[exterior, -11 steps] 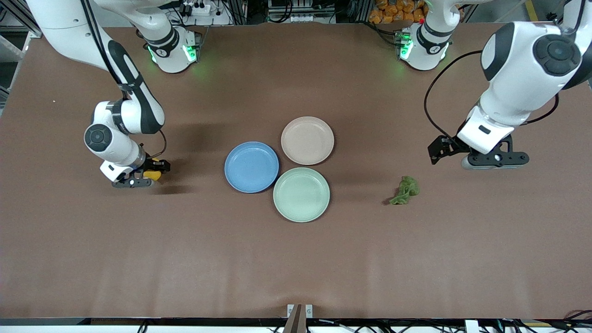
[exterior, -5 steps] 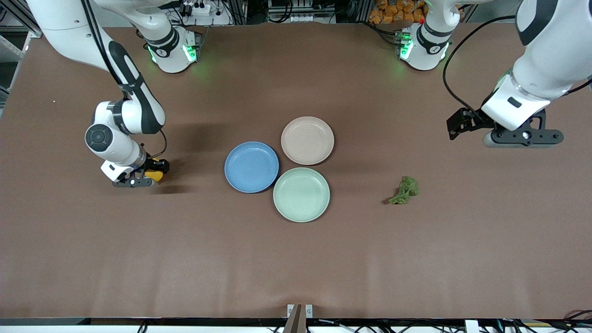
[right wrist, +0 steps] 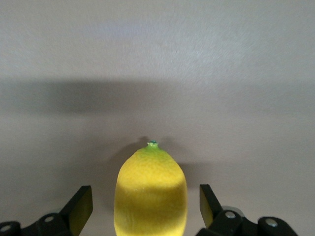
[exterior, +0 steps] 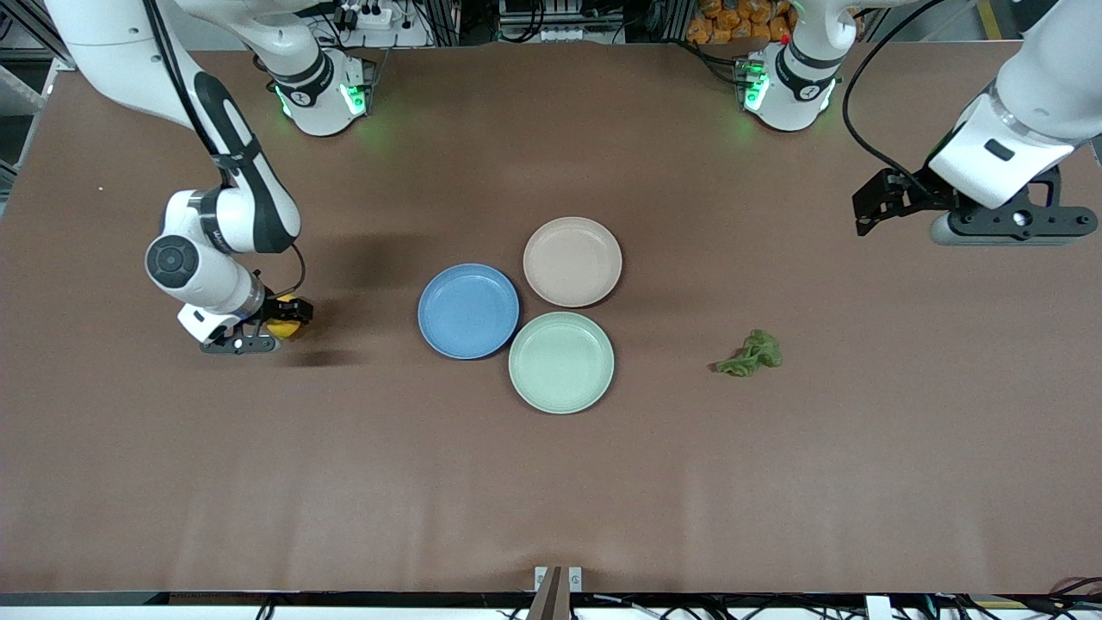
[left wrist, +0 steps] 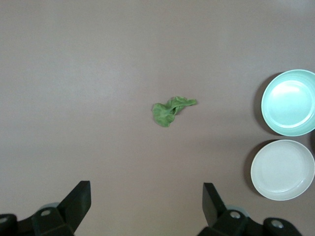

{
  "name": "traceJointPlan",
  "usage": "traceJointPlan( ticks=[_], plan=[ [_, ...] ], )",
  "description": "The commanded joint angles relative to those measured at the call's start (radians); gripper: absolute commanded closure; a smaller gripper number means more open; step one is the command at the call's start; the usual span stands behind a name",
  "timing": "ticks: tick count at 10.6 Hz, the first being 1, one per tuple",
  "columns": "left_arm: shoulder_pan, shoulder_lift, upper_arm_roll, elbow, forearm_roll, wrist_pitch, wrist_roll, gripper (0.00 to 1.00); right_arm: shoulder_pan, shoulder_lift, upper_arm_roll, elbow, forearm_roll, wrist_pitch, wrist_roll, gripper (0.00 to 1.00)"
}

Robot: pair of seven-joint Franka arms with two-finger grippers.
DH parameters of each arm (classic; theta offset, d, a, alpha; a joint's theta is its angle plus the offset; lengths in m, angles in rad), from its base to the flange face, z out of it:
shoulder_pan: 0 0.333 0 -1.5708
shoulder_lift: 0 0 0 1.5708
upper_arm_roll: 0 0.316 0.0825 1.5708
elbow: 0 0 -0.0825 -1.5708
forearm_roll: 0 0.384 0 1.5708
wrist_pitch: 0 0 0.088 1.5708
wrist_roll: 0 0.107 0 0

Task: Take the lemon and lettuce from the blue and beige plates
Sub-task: 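Lower the lemon onto the table, open the right gripper, withdraw it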

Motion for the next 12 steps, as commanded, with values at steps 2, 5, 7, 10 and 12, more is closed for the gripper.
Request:
traceJointPlan(
  ticks=[2, 5, 7, 10, 12],
  plan=[
    [0.004, 0.000, 0.016, 0.027, -0.013, -0.030, 0.025, 0.00, -0.001, -0.041, -0.002, 0.181, 0.065, -0.284, -0.005, 0.00],
    [0.005, -0.002, 0.015, 0.027, -0.016, -0.070, 0.025, 0.00, 0.006, -0.041, -0.001, 0.314, 0.067, -0.430, -0.002, 0.00],
    [0.005, -0.008, 0.010, 0.027, -0.025, -0.087, 0.024, 0.00, 0.007, -0.041, -0.002, 0.426, 0.065, -0.526, -0.011, 0.00],
    [0.004, -0.010, 0.004, 0.062, -0.013, -0.120, 0.024, 0.00, 0.009, -0.073, -0.002, 0.538, 0.068, -0.632, -0.005, 0.00],
    [0.004, -0.010, 0.003, 0.071, -0.013, -0.122, 0.024, 0.00, 0.009, -0.117, -0.004, 0.560, 0.068, -0.663, -0.008, 0.00]
  ],
)
